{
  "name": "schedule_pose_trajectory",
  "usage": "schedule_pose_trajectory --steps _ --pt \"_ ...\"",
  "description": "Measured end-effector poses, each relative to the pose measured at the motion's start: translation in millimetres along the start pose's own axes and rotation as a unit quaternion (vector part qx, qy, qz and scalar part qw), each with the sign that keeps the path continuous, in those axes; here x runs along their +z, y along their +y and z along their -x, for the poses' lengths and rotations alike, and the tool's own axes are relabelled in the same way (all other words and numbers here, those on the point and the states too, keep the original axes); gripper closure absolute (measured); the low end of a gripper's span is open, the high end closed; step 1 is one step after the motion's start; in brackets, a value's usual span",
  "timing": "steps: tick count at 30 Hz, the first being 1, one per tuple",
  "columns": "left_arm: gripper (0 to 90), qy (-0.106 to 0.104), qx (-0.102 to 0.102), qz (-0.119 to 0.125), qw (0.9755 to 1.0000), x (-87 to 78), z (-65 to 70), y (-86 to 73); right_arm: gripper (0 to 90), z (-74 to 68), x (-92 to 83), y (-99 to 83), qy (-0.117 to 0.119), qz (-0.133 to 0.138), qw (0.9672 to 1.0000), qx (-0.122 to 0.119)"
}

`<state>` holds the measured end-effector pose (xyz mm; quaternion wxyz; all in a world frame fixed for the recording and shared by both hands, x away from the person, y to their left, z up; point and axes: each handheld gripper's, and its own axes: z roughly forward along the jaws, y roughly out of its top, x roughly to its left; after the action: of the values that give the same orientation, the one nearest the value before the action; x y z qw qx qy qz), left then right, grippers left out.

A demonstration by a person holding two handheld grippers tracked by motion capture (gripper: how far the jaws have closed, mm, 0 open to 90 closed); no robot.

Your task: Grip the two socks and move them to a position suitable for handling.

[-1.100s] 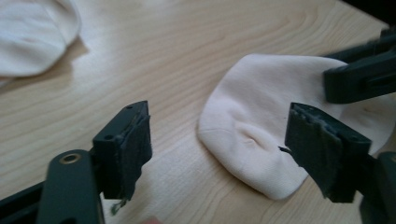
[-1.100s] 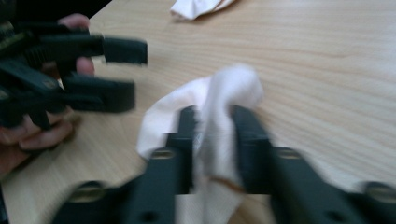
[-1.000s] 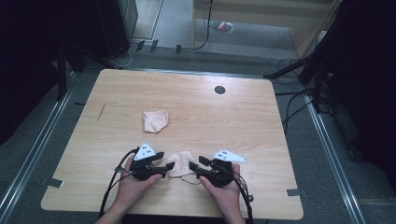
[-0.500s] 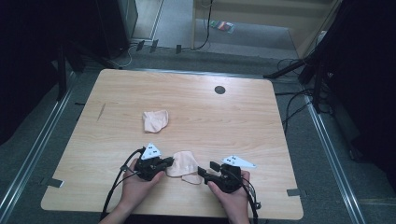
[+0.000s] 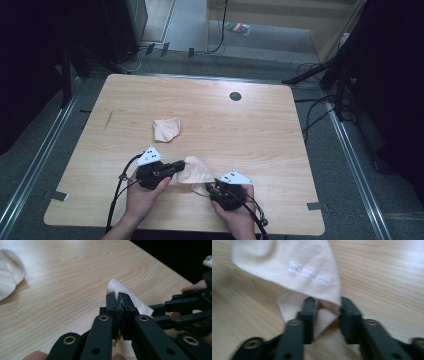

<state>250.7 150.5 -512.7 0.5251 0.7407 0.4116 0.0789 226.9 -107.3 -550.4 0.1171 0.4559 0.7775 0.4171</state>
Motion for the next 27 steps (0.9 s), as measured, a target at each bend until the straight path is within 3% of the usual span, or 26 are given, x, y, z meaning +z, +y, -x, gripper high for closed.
schedule_pose_trajectory --steps 2,4,7,8,9,10,11,12,13,14,15,18,19,21,23,24,25,27 --pt "89.2 -0.008 -0.007 0.008 0.9999 -2.4 1.0 2.3 83.1 1.9 -0.3 1.1 -0.007 0.004 1.0000 0.001" --pt "89.2 -0.020 -0.012 0.015 0.9996 -5.3 0.9 5.8 86.2 7.3 -4.7 4.6 -0.024 0.020 0.9995 0.004" --pt "89.3 -0.020 -0.019 0.010 0.9996 -2.4 2.0 7.2 86.5 12.6 -15.4 12.2 -0.078 0.053 0.9951 -0.030" --pt "89.3 -0.020 -0.019 0.010 0.9996 -2.4 2.0 7.2 86.5 12.6 -15.4 12.2 -0.078 0.053 0.9951 -0.030" --pt "89.3 -0.021 -0.023 0.006 0.9995 0.5 2.9 6.8 86.4 13.7 -18.5 15.4 -0.096 0.065 0.9921 -0.047" --pt "89.3 -0.018 -0.019 0.000 0.9997 5.0 4.7 5.6 86.3 14.1 -21.0 18.2 -0.122 0.074 0.9871 -0.071" --pt "89.2 -0.018 -0.014 -0.009 0.9997 9.9 6.8 3.5 85.9 11.1 -23.1 20.3 -0.176 0.092 0.9718 -0.126" --pt "89.2 -0.018 -0.014 -0.009 0.9997 9.9 6.8 3.5 85.9 11.1 -23.1 20.3 -0.176 0.092 0.9718 -0.126" --pt "89.2 -0.013 -0.008 -0.017 0.9997 12.0 7.3 2.2 85.5 7.5 -22.2 19.0 -0.208 0.097 0.9600 -0.161" --pt "89.2 -0.003 0.000 -0.023 0.9997 12.5 6.6 1.6 79.5 0.2 -16.6 14.4 -0.233 0.081 0.9457 -0.211" --pt "89.2 0.023 0.013 -0.036 0.9990 13.7 1.2 -1.9 73.3 -2.2 -13.1 11.8 -0.223 0.066 0.9474 -0.219" --pt "89.2 0.038 -0.006 -0.054 0.9978 11.9 -16.9 -10.4 54.8 -6.2 -9.1 7.4 -0.149 0.042 0.9669 -0.203" --pt "89.2 0.038 -0.006 -0.054 0.9978 11.9 -16.9 -10.4 54.8 -6.2 -9.1 7.4 -0.149 0.042 0.9669 -0.203" --pt "89.2 0.059 0.000 -0.069 0.9959 10.1 -25.4 -15.7 41.4 -5.8 -11.9 8.2 -0.092 0.030 0.9803 -0.172" --pt "89.1 0.060 0.000 -0.077 0.9952 8.6 -29.4 -17.5 35.6 -1.5 -17.2 10.4 -0.050 0.034 0.9875 -0.146" --pt "89.0 0.060 0.000 -0.077 0.9952 8.6 -29.4 -17.5 35.6 -1.5 -17.2 10.4 -0.050 0.034 0.9875 -0.146" --pt "89.0 0.067 0.007 -0.082 0.9944 7.4 -31.3 -18.7 34.7 7.2 -23.7 13.8 0.007 0.039 0.9939 -0.103" --pt "88.9 0.075 0.014 -0.090 0.9930 7.7 -31.5 -20.0 42.9 15.9 -28.3 16.5 0.020 0.065 0.9956 -0.064"
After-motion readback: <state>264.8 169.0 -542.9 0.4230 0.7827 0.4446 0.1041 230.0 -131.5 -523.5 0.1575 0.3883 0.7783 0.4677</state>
